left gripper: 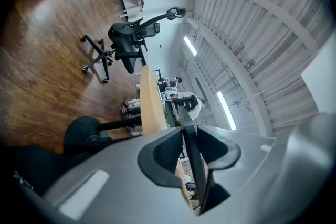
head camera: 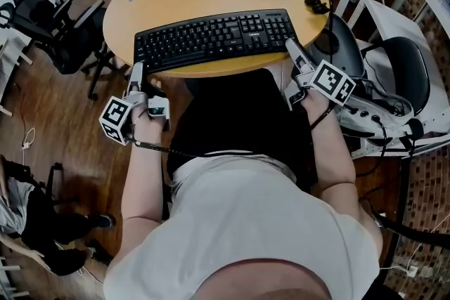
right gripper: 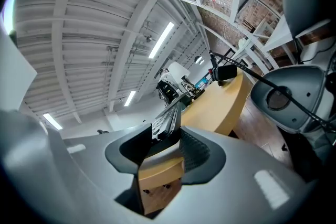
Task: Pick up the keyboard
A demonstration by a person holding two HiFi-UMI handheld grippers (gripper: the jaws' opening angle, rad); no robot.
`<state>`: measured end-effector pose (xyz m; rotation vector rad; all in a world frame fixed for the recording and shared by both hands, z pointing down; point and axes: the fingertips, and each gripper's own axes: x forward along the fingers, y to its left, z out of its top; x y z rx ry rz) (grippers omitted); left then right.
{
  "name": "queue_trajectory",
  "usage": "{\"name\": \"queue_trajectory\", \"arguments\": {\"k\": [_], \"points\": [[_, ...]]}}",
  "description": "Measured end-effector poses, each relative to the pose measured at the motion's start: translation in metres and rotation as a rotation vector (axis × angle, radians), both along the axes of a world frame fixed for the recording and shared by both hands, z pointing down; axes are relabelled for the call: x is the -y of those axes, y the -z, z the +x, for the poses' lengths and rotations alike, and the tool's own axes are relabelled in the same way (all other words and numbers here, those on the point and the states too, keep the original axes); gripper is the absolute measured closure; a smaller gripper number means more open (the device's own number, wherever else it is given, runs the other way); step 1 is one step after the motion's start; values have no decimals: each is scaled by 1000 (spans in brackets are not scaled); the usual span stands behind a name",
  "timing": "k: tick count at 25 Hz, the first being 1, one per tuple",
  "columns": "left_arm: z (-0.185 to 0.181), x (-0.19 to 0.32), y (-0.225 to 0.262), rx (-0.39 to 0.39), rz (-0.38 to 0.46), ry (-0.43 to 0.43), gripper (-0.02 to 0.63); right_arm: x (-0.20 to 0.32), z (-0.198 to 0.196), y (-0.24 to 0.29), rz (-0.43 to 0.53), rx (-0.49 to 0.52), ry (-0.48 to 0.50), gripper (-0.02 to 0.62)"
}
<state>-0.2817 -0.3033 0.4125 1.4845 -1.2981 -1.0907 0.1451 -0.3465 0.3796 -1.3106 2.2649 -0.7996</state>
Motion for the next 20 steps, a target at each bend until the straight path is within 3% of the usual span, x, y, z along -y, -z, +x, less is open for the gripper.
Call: {"name": "queue_trajectory", "arguments": {"k": [14,20], "points": [[-5,9,-26,18,-79,-5,387,2,-4,-14,-57,-74,-23,423],[-6,9,-26,39,-83,0,385,1,-4,-17,-58,-168,-29,419]]}}
